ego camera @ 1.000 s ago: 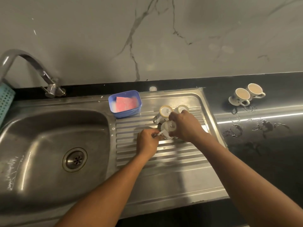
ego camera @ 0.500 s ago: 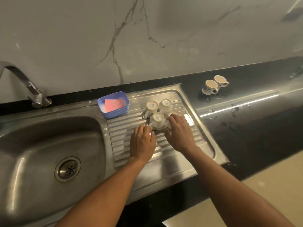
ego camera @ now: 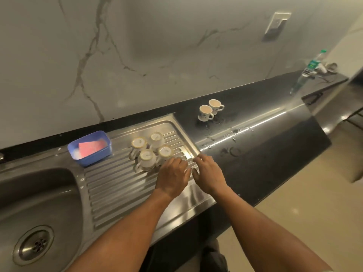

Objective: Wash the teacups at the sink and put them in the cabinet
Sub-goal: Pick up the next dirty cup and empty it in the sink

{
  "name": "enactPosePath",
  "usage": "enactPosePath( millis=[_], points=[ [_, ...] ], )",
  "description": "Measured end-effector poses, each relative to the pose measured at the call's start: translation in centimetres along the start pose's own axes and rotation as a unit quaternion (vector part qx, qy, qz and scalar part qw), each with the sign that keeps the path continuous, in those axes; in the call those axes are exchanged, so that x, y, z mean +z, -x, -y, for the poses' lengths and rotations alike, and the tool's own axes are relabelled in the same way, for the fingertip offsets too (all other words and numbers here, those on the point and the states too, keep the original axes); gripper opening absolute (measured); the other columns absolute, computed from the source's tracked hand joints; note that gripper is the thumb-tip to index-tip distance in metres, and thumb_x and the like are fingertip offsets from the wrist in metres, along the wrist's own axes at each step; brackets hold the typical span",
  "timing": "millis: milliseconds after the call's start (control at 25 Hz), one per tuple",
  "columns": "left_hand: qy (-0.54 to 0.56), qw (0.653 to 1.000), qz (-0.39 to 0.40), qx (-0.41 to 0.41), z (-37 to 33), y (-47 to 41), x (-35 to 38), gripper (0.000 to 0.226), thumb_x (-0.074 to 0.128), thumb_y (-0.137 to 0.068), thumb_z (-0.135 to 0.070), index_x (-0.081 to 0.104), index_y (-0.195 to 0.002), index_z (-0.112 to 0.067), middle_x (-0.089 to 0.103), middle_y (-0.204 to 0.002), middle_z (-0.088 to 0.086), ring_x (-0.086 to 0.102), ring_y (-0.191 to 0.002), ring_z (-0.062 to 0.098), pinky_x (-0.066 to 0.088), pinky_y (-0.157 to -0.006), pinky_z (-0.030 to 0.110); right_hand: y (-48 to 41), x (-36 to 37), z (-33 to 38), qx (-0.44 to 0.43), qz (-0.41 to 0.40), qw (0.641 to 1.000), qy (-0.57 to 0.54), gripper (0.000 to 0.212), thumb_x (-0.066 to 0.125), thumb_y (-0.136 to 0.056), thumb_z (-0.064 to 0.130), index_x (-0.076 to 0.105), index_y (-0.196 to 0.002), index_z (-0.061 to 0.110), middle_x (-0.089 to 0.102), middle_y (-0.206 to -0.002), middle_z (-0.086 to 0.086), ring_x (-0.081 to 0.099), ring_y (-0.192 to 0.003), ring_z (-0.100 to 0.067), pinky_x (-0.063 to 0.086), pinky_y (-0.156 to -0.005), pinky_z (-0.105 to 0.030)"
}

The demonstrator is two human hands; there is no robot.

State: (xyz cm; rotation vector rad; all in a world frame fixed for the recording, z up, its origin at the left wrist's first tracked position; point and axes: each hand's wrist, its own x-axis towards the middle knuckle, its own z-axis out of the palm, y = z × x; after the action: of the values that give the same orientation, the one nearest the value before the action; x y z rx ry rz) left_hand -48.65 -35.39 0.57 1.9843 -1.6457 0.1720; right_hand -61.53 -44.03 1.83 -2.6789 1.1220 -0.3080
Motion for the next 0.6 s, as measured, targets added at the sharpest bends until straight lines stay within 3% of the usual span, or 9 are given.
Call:
enactPosePath(
  millis=[160,400,520,600],
  points=[
    [-0.016,0.999,-0.027,0.012,-2.4,-6.3,4.8,0.021,0.053,-0.089,-0.032,0.065,-0.085,-0.015,0.063,-0.083,0.004,0.059,-0.080,0.026,0.051,-0.067,0.039,-4.7,-0.6,-6.8,0.001,-0.011,1.000,-0.010,0.027,0.060,-0.091,0.023,0.062,-0.115,0.011,0.058,-0.123,-0.006,0.053,-0.114,-0.028,0.050,-0.091,-0.040],
    [-0.057,0.995,-0.017,-0.085,-4.7,-17.3,12.9,0.025,0.050,-0.088,-0.034,0.065,-0.089,-0.014,0.063,-0.087,0.005,0.059,-0.083,0.028,0.051,-0.071,0.042,-14.3,-1.0,-17.3,-0.006,-0.010,0.995,-0.099,0.035,0.062,-0.091,0.020,0.059,-0.124,0.006,0.061,-0.122,-0.012,0.054,-0.115,-0.032,0.047,-0.093,-0.042],
    [0.031,0.969,-0.022,-0.246,-5.7,-22.0,14.5,0.025,0.059,-0.089,-0.028,0.064,-0.108,-0.012,0.064,-0.105,0.006,0.059,-0.099,0.027,0.051,-0.084,0.042,-18.4,-1.1,-19.9,0.018,0.025,0.984,-0.174,0.048,0.063,-0.092,0.024,0.050,-0.136,0.007,0.056,-0.134,-0.012,0.049,-0.126,-0.031,0.045,-0.101,-0.042],
    [0.162,0.903,-0.031,-0.398,-5.9,-24.8,15.1,0.044,0.065,-0.088,-0.021,0.054,-0.130,-0.016,0.058,-0.129,0.004,0.056,-0.117,0.022,0.048,-0.097,0.038,-21.3,-0.5,-20.9,0.041,0.044,0.971,-0.229,0.054,0.066,-0.091,0.027,0.047,-0.138,0.009,0.054,-0.138,-0.011,0.048,-0.128,-0.030,0.044,-0.104,-0.043]
  ],
)
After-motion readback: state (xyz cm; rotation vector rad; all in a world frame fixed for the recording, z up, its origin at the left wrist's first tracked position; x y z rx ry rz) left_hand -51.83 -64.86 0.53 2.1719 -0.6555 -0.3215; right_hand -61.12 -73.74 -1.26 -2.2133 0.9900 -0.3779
